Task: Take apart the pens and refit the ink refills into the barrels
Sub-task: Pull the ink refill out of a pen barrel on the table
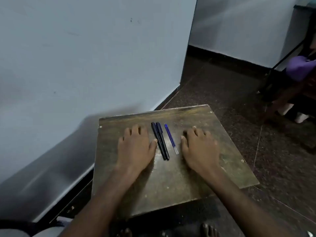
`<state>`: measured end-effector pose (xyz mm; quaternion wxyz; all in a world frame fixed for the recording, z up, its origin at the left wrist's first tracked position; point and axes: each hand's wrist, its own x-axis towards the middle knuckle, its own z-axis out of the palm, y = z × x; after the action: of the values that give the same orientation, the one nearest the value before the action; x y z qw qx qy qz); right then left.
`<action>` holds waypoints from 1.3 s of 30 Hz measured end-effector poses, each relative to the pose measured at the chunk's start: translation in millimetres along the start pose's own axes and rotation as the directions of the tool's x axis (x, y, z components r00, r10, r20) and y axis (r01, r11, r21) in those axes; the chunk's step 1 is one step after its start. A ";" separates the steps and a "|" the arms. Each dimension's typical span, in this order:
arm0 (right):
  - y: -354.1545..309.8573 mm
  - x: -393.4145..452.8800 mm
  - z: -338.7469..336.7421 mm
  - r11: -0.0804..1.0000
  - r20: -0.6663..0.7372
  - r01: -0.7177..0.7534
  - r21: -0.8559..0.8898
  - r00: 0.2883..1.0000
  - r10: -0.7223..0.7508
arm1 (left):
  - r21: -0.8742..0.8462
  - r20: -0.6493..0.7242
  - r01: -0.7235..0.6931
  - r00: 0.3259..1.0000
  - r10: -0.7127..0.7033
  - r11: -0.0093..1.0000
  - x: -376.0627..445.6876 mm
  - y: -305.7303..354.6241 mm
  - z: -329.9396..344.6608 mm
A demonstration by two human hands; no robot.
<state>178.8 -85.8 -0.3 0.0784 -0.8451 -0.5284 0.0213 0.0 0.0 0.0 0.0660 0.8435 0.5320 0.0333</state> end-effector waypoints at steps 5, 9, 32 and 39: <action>4.0 21.5 0.6 0.992 -0.001 0.045 -0.114 0.999 -0.045 | -0.105 -0.022 0.025 0.999 -0.028 0.994 23.8 -1.5 8.1; 4.8 24.8 -4.4 0.990 0.024 0.051 -0.129 0.999 -0.048 | -0.121 0.038 0.000 0.999 0.004 0.993 35.2 1.3 5.0; 6.6 10.8 -17.4 0.998 0.113 0.064 0.026 0.991 -0.067 | -0.369 0.072 0.109 0.993 -0.089 0.923 14.2 -9.4 -3.1; -2.4 8.0 -20.6 0.597 0.001 0.043 0.801 0.997 -0.074 | -0.935 0.254 0.244 0.967 0.006 0.257 22.2 -18.0 -9.2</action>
<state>182.6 -79.9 20.7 0.4402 -0.7022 -0.4916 0.2673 -7.6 28.3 6.2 0.6198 0.5861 0.4549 0.2556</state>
